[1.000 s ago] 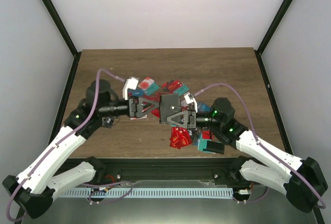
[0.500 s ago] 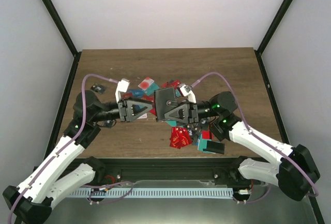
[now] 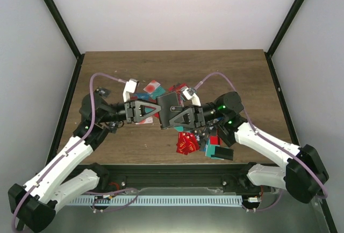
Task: Put the credit cards into the card holder
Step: Open the credit card at the center of the board.
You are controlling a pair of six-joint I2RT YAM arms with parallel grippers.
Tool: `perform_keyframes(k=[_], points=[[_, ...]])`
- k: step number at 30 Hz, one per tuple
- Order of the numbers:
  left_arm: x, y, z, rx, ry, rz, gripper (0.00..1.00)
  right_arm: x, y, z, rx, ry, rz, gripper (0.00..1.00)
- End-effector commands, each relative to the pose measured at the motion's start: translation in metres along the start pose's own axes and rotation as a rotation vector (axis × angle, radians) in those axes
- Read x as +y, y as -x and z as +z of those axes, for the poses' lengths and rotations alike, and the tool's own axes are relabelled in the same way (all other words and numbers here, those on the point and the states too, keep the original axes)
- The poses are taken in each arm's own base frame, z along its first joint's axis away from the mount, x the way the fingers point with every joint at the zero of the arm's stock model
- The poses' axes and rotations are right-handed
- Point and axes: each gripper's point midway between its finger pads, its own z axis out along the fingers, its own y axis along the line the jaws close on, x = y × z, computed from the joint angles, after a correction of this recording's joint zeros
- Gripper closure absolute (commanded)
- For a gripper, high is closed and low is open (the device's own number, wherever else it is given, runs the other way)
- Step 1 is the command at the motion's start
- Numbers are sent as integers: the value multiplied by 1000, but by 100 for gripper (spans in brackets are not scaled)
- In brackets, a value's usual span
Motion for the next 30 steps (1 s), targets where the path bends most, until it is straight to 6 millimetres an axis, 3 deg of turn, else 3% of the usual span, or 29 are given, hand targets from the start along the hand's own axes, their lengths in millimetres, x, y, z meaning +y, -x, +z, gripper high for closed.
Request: perform_keyframes(k=[1,4,9,11,18,20,23,25,26,30], points=[[-7,0,1,10,-52,12,68,18,2,6,44,42,-77,99],[-7,-2,2,21,-56,7,66,15,3,6,35,32,-81,99],[-3,-7,0,33,-52,0,94,18,4,7,44,45,-87,99],[-2,-8,0,31,-51,-2,95,19,3,8,59,55,-85,99],[2,-9,5,55,-84,-27,77,17,-1,17,101,73,-63,98],[2,-10,6,68,-87,-31,81,16,-1,18,96,70,-65,97],[3,-13,6,77,-87,-34,95,16,0,19,94,69,-65,95],[5,-14,5,77,-77,-32,96,14,0,19,96,58,-60,93],[7,-15,5,81,-65,-38,96,12,1,19,96,44,-66,90],[17,-12,3,73,35,-6,96,-4,6,16,71,-108,-56,41]])
